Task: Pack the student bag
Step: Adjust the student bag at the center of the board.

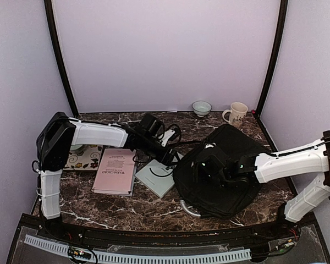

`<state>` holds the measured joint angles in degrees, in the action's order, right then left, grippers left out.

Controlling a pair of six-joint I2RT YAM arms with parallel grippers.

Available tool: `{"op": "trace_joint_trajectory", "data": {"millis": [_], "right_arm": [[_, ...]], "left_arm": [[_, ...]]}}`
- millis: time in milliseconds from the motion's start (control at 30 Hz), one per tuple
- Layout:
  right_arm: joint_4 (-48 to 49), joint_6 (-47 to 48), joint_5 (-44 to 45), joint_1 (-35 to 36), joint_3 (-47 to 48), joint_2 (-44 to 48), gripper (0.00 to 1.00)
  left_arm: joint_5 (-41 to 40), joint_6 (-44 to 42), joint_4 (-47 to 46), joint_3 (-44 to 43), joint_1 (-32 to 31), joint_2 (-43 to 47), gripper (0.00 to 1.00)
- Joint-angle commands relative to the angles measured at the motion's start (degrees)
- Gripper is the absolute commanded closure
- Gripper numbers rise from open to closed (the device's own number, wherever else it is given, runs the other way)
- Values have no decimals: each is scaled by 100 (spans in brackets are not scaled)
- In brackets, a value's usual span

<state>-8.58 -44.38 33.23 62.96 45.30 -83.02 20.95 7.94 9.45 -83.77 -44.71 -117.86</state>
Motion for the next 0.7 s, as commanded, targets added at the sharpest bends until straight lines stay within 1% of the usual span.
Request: {"op": "trace_joint_trajectory", "data": {"millis": [0, 67, 167, 200, 267, 300, 367, 433, 533, 667], "right_arm": [[10, 60, -31, 15, 109, 25, 39], [-108, 9, -30, 15, 126, 82, 39], [-254, -107, -30, 12, 110, 235, 40], [-306, -136, -35, 14, 94, 280, 39], [-412, -206, -34, 21, 72, 356, 39], [-454, -255, -21, 18, 69, 379, 39], [-475, -337, -6, 21, 58, 380, 39], [-402, -404, -19, 22, 71, 328, 39], [-243, -473, -77, 18, 133, 135, 38], [-274, -606, -32, 12, 374, -262, 38]], "left_arm": [[398, 88, -210, -191, 23, -166, 35], [418, 103, -355, -76, 23, -192, 40], [545, 146, -676, 211, 24, -193, 52], [630, 192, -805, 303, 24, -196, 56], [849, 257, -1016, 409, 24, -209, 72], [984, 256, -1031, 418, 24, -232, 78], [1176, 299, -1090, 458, 24, -218, 86], [1390, 392, -1226, 577, 17, -166, 91], [1627, 635, -1665, 920, -46, 15, 94], [1544, 851, -1934, 1308, -210, 266, 97]]}}
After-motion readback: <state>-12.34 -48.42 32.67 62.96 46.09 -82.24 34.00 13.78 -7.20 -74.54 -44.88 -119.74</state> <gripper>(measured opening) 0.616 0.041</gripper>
